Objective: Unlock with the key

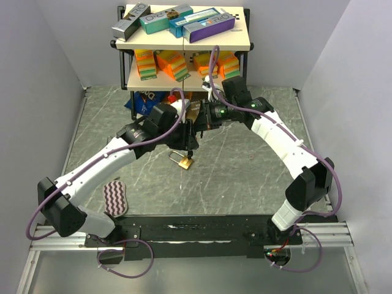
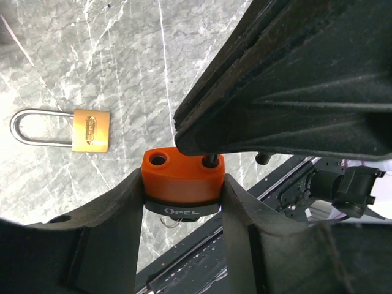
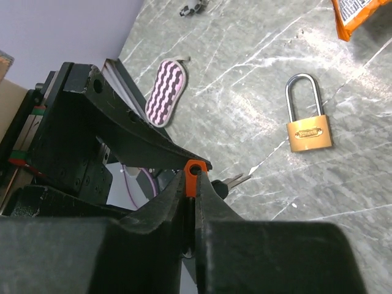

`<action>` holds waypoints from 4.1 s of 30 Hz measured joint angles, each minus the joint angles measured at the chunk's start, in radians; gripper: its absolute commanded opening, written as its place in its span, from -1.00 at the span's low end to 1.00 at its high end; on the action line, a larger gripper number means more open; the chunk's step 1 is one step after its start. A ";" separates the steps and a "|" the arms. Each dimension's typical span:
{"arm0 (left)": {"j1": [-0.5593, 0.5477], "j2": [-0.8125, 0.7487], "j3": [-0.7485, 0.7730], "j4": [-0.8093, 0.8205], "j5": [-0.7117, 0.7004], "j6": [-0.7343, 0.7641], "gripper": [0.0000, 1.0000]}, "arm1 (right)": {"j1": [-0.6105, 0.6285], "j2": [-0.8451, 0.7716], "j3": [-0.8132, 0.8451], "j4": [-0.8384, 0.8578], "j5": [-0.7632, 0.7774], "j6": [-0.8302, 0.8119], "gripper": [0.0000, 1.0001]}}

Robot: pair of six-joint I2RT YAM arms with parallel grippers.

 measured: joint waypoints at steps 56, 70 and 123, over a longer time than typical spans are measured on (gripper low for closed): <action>0.419 0.327 -0.346 -0.101 0.187 0.186 -0.98 | -0.076 -0.072 -0.143 0.057 0.024 0.038 0.55; 0.492 0.400 -0.247 -0.186 -0.140 0.188 -0.98 | -0.087 -0.079 -0.143 0.051 0.050 0.013 0.55; 0.728 0.629 0.108 -0.060 -0.338 0.312 0.51 | -0.104 -0.108 -0.156 0.015 0.118 -0.031 0.63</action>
